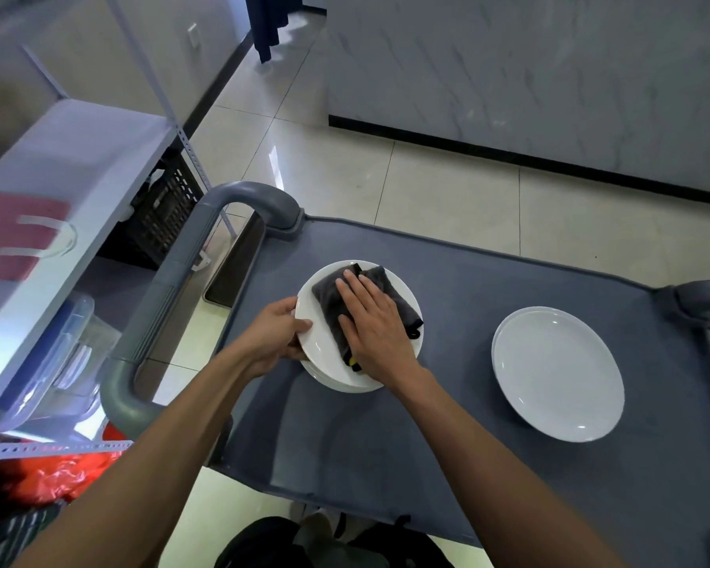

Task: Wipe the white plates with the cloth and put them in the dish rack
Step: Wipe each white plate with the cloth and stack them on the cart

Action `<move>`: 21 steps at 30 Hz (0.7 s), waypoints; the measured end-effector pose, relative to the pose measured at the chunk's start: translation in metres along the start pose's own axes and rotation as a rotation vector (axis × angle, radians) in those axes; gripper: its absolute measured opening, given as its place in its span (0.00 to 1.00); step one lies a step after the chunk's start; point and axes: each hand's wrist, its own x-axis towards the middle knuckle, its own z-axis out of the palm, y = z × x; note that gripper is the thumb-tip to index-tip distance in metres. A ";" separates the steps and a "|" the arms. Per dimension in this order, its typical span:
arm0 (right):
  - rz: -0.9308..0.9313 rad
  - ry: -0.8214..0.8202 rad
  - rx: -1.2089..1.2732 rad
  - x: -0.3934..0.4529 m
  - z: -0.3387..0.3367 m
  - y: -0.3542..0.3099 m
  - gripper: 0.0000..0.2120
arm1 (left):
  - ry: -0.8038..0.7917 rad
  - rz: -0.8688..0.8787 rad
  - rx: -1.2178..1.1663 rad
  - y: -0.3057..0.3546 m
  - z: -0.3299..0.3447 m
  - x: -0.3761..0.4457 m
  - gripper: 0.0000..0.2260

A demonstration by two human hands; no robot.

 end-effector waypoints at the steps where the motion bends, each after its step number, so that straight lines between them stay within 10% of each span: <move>1: 0.002 0.012 0.008 -0.002 0.000 -0.003 0.26 | -0.011 -0.001 -0.008 -0.001 0.000 -0.001 0.16; 21: -0.065 0.329 -0.134 0.015 -0.084 0.012 0.25 | -0.115 0.278 -0.018 0.034 0.061 -0.015 0.19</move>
